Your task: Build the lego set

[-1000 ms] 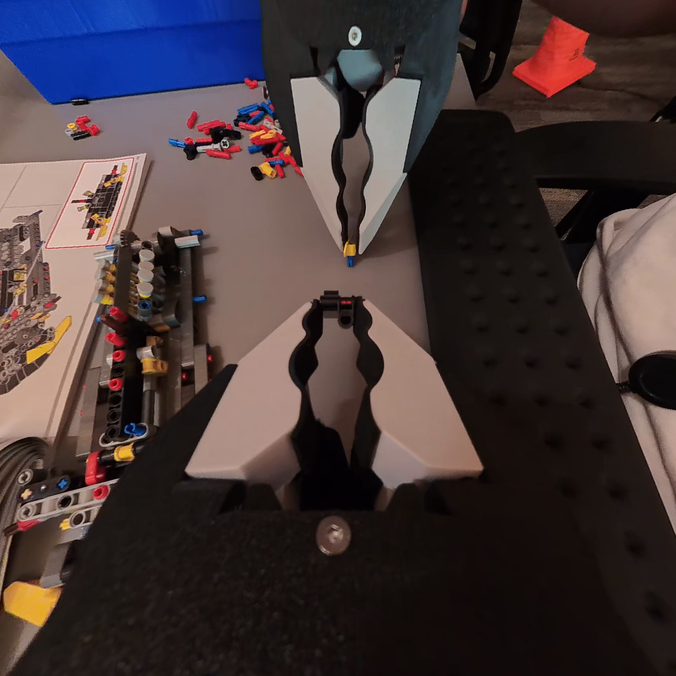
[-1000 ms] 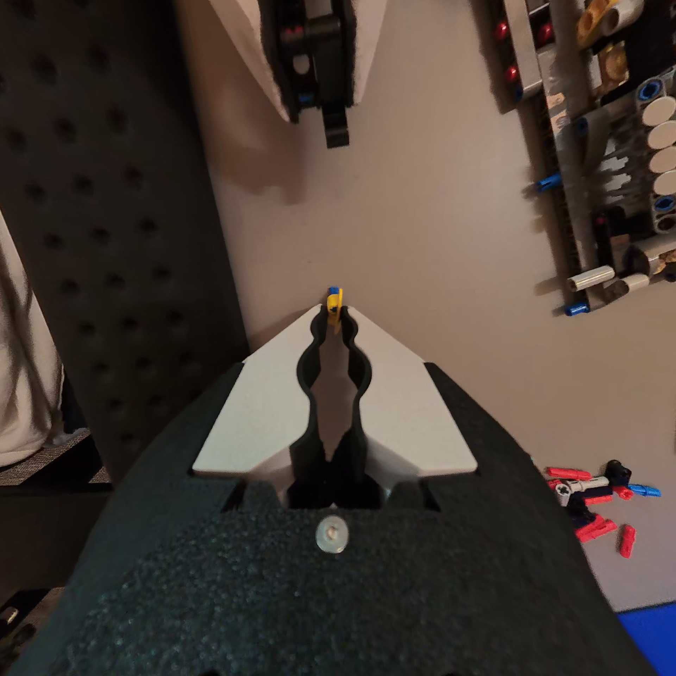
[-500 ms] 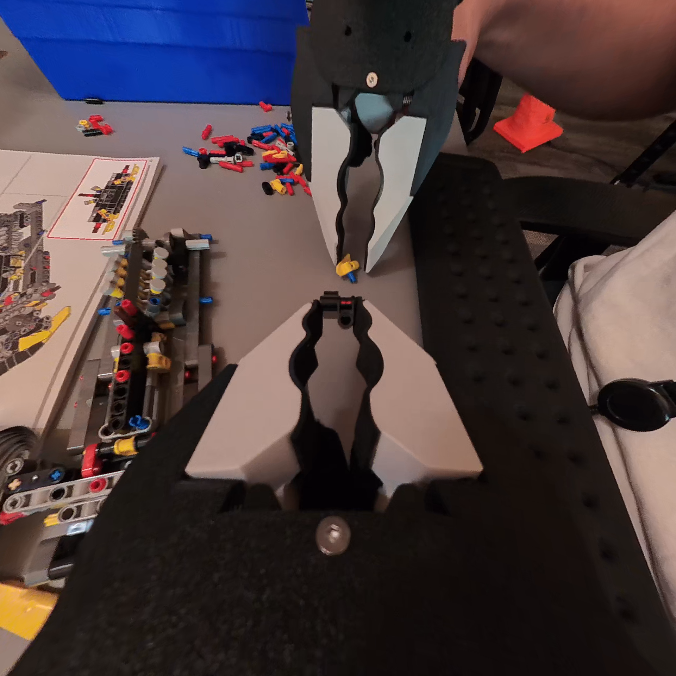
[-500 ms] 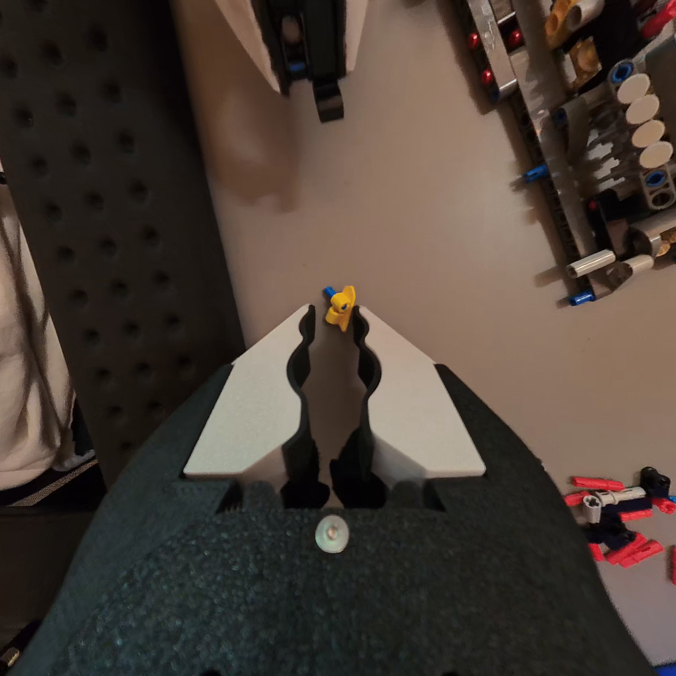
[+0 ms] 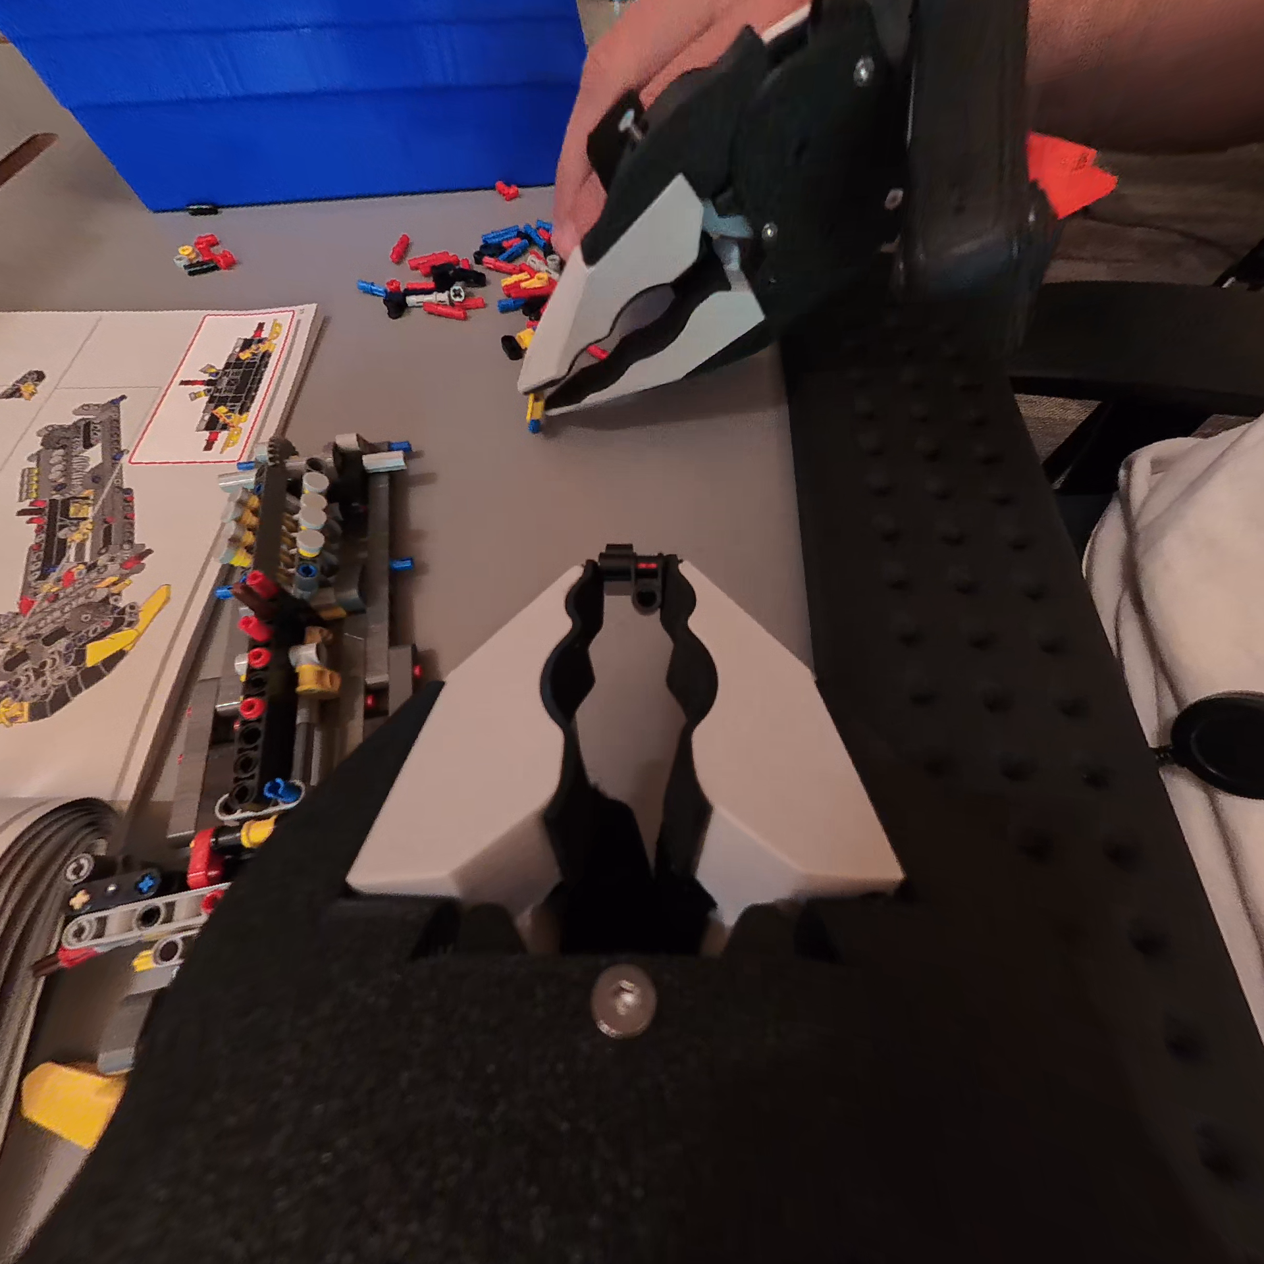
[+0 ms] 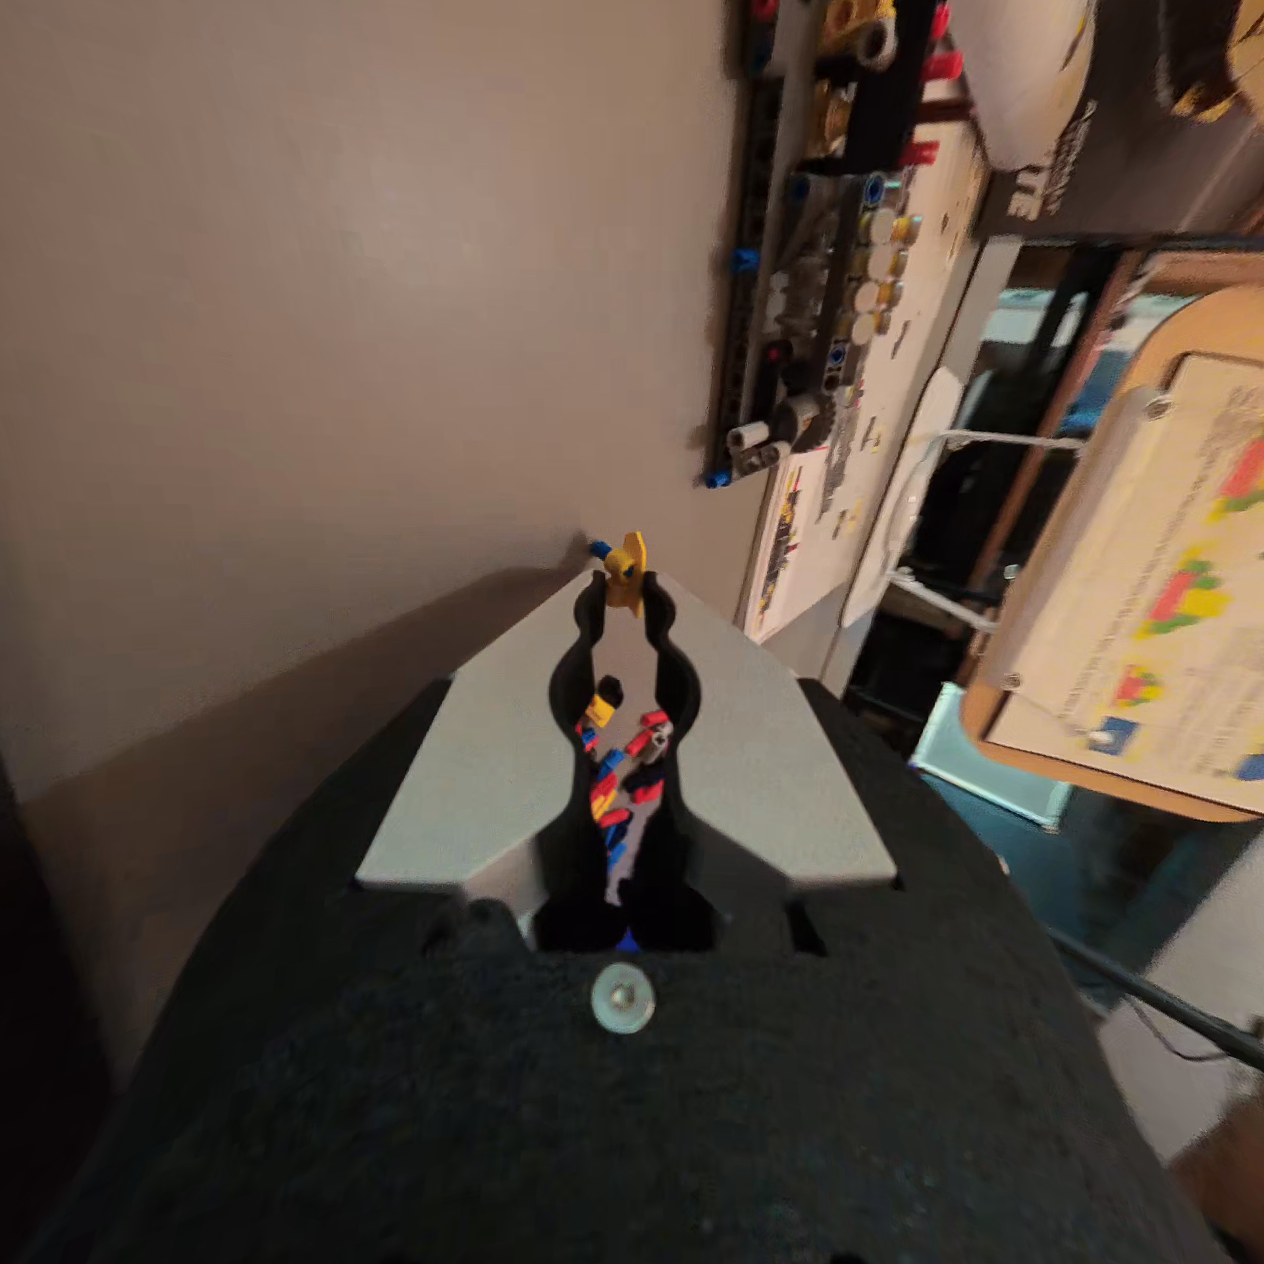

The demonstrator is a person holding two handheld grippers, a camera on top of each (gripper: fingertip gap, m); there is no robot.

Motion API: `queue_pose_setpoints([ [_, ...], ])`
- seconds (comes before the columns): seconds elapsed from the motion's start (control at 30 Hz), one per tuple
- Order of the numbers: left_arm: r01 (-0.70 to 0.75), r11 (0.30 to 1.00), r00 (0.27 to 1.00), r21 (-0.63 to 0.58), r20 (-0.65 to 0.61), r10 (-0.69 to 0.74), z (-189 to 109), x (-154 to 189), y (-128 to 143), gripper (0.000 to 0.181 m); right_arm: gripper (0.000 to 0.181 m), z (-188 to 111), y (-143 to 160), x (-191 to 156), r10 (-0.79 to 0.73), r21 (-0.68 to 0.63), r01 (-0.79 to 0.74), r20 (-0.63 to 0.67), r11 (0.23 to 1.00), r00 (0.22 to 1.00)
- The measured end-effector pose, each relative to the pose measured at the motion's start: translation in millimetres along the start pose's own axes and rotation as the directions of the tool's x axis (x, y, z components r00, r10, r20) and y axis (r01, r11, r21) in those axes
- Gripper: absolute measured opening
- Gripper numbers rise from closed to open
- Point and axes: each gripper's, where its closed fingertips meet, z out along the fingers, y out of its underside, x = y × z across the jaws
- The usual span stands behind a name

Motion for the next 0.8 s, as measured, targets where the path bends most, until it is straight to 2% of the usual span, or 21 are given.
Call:
queue_pose_setpoints([
  [0.1,-0.008,1.000,1.000,-0.004,0.007,0.008,0.0,-0.4,0.5,0.015,0.010,-1.4,-1.2,-1.0,-0.025,0.032,0.026,-0.035,0.999,0.999],
  [0.23,-0.015,1.000,1.000,-0.006,0.015,0.016,-0.6,-1.1,0.4,0.015,0.010,-4.8,-2.6,-9.9,0.004,0.074,-0.003,-0.005,0.997,1.000],
  [0.37,-0.015,1.000,1.000,-0.005,0.009,0.016,-0.3,0.3,0.0,0.016,0.010,-5.2,0.3,-10.4,0.091,0.082,-0.090,0.001,0.993,0.996],
  [0.47,0.000,1.000,1.000,0.010,-0.002,0.001,-1.0,1.3,-2.4,0.015,0.015,-10.5,-5.2,-11.7,0.208,0.116,-0.218,0.087,0.969,0.974],
  [0.53,0.026,0.999,1.000,0.035,-0.018,-0.025,-3.1,1.8,-6.6,0.016,0.017,-21.7,-20.3,-2.7,0.354,0.178,-0.382,0.171,0.907,0.919],
  [0.6,0.082,0.994,0.995,0.072,-0.058,-0.078,-6.5,3.4,-12.8,0.015,0.025,-44.0,-52.9,11.8,0.504,0.283,-0.598,0.340,0.750,0.794],
  [0.63,0.124,0.988,0.989,0.091,-0.087,-0.116,-8.7,4.1,-16.3,0.015,0.028,-58.8,-72.3,21.8,0.535,0.347,-0.673,0.418,0.653,0.734],
  [0.67,0.171,0.979,0.980,0.107,-0.119,-0.158,-10.8,4.4,-19.3,0.015,0.028,-72.3,-89.2,29.7,0.532,0.406,-0.706,0.467,0.581,0.706],
  [0.7,0.219,0.969,0.968,0.117,-0.153,-0.200,-12.5,4.8,-21.5,0.015,0.029,-78.2,-100.3,35.3,0.532,0.437,-0.701,0.456,0.564,0.713],
  [0.8,0.358,0.925,0.913,0.128,-0.255,-0.318,-16.2,6.3,-26.1,0.015,0.031,-76.5,-119.1,44.9,0.523,0.482,-0.591,0.283,0.647,0.804],
])
